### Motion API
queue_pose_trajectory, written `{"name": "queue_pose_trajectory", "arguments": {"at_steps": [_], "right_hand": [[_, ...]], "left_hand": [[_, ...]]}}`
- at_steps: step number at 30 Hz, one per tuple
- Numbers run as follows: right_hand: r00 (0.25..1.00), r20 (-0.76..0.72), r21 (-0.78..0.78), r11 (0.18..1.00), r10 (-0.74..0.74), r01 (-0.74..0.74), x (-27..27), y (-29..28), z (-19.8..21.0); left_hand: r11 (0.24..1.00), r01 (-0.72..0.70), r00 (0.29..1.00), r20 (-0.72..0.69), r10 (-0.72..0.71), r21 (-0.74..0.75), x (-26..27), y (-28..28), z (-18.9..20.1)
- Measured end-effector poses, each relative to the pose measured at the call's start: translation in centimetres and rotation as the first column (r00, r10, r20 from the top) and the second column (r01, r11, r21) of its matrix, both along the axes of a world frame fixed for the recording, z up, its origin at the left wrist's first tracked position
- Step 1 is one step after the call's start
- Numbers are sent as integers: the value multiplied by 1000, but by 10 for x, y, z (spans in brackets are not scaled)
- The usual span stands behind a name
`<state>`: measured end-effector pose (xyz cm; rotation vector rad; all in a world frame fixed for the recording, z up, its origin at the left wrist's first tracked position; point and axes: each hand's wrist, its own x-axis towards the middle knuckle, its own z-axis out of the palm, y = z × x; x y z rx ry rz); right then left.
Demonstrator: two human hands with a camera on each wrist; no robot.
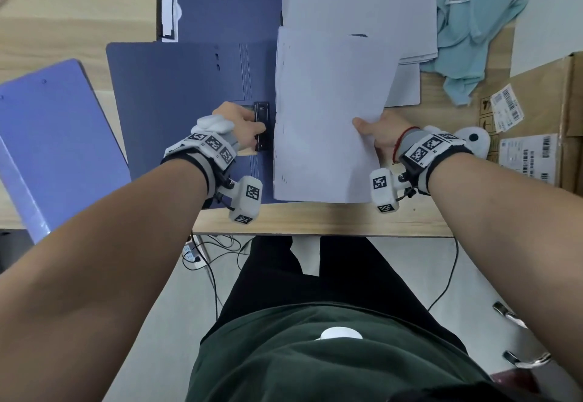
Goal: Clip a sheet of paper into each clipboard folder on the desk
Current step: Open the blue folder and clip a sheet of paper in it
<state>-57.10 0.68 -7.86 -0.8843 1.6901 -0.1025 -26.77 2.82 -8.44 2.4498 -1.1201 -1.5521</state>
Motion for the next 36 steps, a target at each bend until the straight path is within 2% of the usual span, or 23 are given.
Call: {"name": "queue_pose_trajectory", "arguments": {"at_steps": [4,7,11,17,21,24,27,29,32,36], "right_hand": [[993,-68,-19,995,93,-94,6,-9,5],[979,-126,-16,987,158,-162,16,-16,9],[949,-213,44,972,233,-229,24,-21,10],[905,-326,72,962,272,-263,33,-26,13],[889,-354,68,957,289,-283,43,-25,13],[893,-345,71,957,289,-282,46,-24,15],[902,-327,85,960,281,-268,45,-26,14],[909,-321,85,964,266,-252,43,-27,13],[928,-298,73,974,225,-213,43,-27,11],[935,-293,48,980,197,-192,44,-27,8]], "left_hand": [[999,-35,992,-119,34,-10,-2,-2,10],[994,-84,973,-212,96,65,0,-5,16],[999,-36,982,-186,40,23,2,-6,16],[999,-46,967,-251,41,-12,-3,-3,20],[998,-56,957,-287,55,2,-2,-2,18],[999,-1,950,-313,16,49,4,-6,9],[996,9,972,-235,12,88,2,-9,0],[988,130,989,-77,-124,79,-5,-12,-1],[975,201,961,173,-216,98,-18,-15,15],[968,223,915,316,-249,116,-36,-19,24]]}}
